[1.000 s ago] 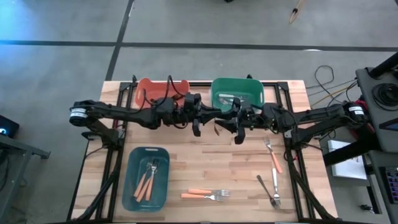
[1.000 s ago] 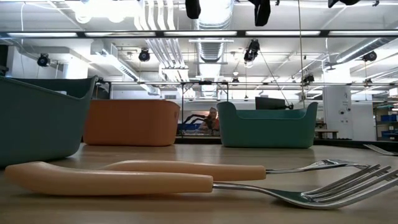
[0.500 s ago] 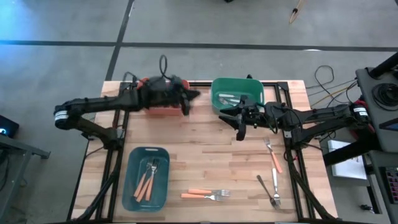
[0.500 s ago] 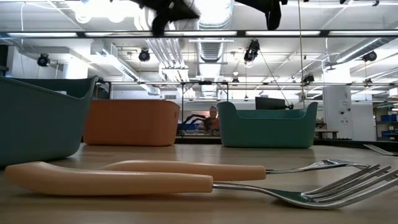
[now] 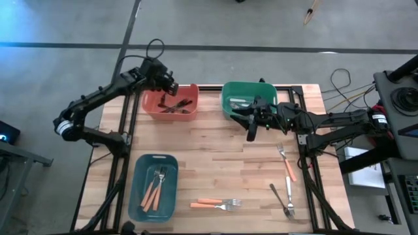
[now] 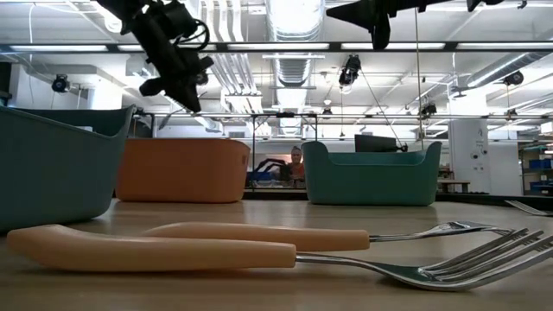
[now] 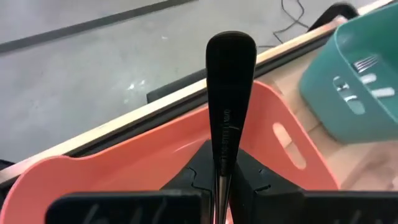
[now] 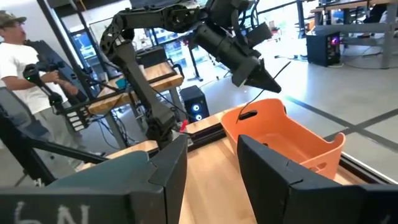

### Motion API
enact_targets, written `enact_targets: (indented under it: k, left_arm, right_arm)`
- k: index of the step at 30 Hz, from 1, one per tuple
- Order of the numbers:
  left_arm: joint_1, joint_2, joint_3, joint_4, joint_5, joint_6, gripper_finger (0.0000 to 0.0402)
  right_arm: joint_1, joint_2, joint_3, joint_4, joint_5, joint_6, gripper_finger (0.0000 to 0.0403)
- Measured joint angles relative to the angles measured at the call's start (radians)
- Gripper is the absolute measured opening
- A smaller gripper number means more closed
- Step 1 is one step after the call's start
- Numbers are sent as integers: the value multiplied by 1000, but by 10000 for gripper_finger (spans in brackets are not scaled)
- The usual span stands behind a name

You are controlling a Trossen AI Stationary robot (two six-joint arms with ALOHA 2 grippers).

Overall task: Sort silverware by color (type)
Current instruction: Put the black fork into the orange bin

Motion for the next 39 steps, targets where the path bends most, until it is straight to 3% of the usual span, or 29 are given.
enact_targets:
  k: [3, 8, 19, 39]
  left_arm:
    - [0, 5, 0, -4, 12, 73, 4]
    - [-2, 11, 17, -89, 110, 420, 5]
    - [-3, 146, 165, -234, 105, 850, 5]
    - [-1, 423, 324, -434, 110, 1046, 5]
  right_arm:
    - [-1, 0, 0, 0, 0, 2, 133]
    - [-1, 0, 0, 0, 0, 9, 133]
    - [-9, 0, 0, -4, 19, 45, 128]
    - [-9, 0, 0, -5, 24, 104, 128]
